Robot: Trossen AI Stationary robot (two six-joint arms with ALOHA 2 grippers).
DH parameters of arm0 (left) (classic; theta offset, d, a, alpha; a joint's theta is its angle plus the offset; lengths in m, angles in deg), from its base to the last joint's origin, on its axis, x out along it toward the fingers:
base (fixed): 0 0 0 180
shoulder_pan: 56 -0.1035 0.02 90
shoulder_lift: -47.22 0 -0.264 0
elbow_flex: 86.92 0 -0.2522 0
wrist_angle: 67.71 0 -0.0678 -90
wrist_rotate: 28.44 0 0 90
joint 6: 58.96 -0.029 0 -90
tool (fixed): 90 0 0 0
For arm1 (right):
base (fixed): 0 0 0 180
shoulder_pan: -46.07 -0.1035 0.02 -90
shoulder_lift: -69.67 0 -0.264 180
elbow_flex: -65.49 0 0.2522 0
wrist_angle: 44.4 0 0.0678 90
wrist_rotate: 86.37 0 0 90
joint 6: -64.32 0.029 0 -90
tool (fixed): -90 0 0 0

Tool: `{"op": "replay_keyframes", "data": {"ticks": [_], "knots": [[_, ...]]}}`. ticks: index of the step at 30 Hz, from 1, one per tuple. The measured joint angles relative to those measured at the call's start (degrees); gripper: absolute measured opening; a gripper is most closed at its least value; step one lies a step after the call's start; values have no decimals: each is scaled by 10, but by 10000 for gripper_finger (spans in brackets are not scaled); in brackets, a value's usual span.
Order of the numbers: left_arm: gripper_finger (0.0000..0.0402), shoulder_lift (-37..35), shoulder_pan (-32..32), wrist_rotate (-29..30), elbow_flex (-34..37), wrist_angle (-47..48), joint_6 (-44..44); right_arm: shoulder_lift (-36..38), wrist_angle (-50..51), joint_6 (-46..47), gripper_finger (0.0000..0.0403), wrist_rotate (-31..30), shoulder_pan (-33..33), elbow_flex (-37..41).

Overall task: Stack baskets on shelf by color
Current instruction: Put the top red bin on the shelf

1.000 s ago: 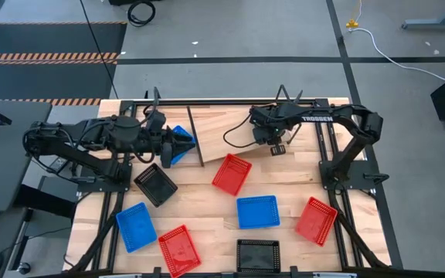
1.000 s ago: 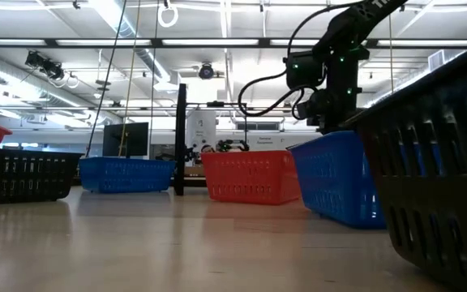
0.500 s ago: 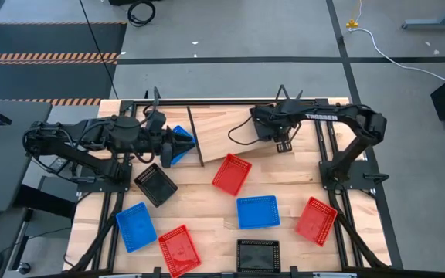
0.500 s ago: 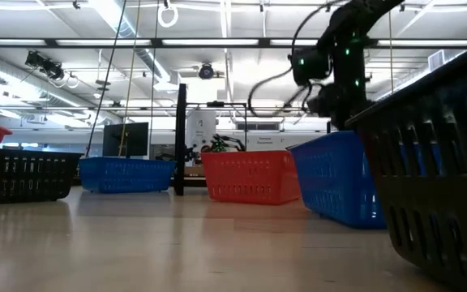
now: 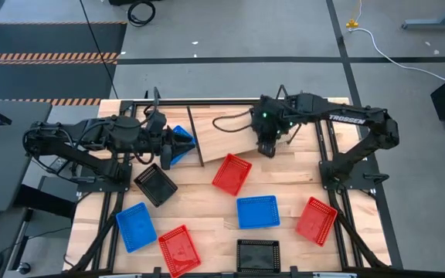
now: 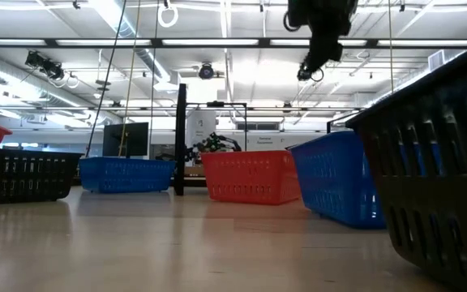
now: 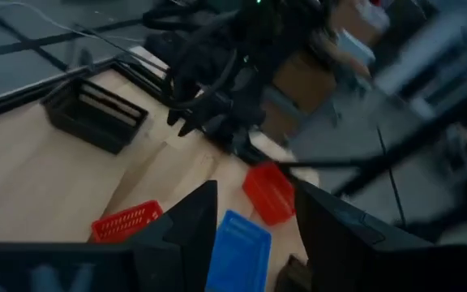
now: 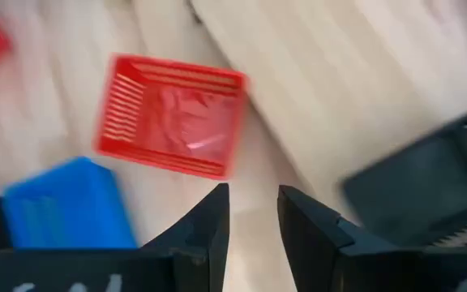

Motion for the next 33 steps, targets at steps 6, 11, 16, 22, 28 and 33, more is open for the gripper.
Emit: {"op": "replay_keyframes", "data": {"ticks": [6, 11, 16, 22, 28, 33], "knots": [[172, 13, 6, -96, 1, 86, -71, 0, 14, 124, 112, -67, -62, 0], [172, 36, 14, -100, 1, 112, -136, 0, -33, 236, 114, -47, -119, 0], [172, 36, 13, -99, 1, 81, -176, -29, -125, 300, 114, -92, -187, -1], [172, -7, 11, -106, 0, 96, -204, -126, -197, 305, 114, -90, -232, 0], [172, -65, 13, -108, 0, 184, -167, -196, -237, 293, 115, -108, -237, -8], [172, -88, 20, -102, 0, 260, -120, -239, -271, 238, 118, -113, -232, -12]]}}
